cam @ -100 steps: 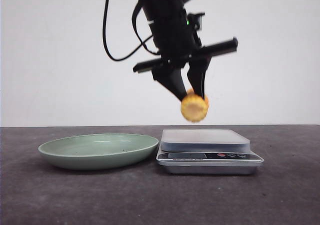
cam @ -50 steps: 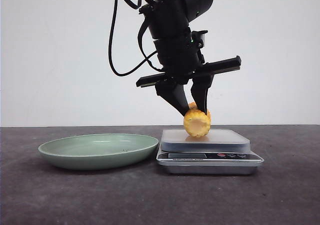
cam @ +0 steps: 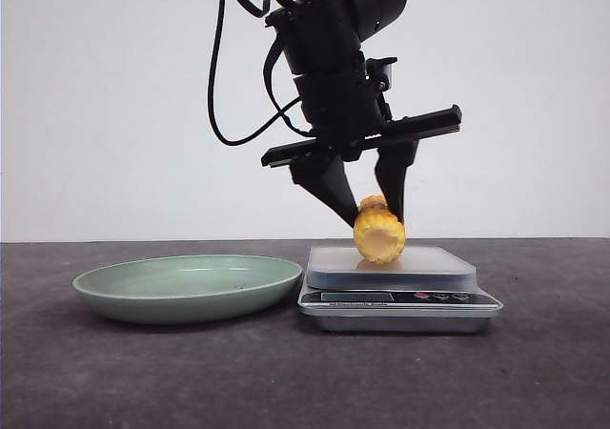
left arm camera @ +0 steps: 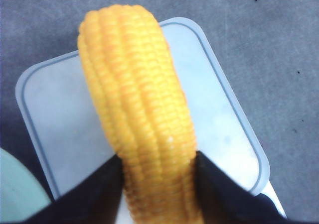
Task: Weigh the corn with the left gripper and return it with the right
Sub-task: 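Lower the corn onto the scale and open the left gripper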
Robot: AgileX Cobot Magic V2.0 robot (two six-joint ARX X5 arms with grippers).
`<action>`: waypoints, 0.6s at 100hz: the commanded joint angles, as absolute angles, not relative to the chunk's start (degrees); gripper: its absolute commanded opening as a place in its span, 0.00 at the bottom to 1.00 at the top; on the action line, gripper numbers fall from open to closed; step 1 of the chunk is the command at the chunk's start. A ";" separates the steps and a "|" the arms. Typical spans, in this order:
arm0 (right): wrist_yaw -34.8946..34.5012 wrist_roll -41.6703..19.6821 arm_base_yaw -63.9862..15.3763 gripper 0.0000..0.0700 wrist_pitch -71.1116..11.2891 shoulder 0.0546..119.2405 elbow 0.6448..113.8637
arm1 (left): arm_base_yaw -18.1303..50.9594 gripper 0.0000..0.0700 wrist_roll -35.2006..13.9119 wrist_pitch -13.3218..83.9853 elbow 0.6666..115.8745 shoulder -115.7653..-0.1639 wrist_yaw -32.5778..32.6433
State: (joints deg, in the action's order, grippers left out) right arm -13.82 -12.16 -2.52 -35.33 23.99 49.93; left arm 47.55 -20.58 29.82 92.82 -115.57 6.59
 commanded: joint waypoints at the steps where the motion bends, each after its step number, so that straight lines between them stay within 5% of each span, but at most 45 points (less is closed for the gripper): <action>1: -13.93 -11.53 -2.57 0.77 -34.83 24.25 51.13 | 48.51 0.51 -20.58 29.15 94.24 -117.10 6.48; 32: -13.91 -11.31 -2.57 0.77 -35.38 24.25 51.13 | 49.69 0.51 -19.53 29.08 94.24 -116.92 7.55; 60: -13.54 -11.05 -2.55 0.77 -36.32 24.25 51.13 | 49.91 0.64 -18.72 29.15 94.24 -115.70 10.33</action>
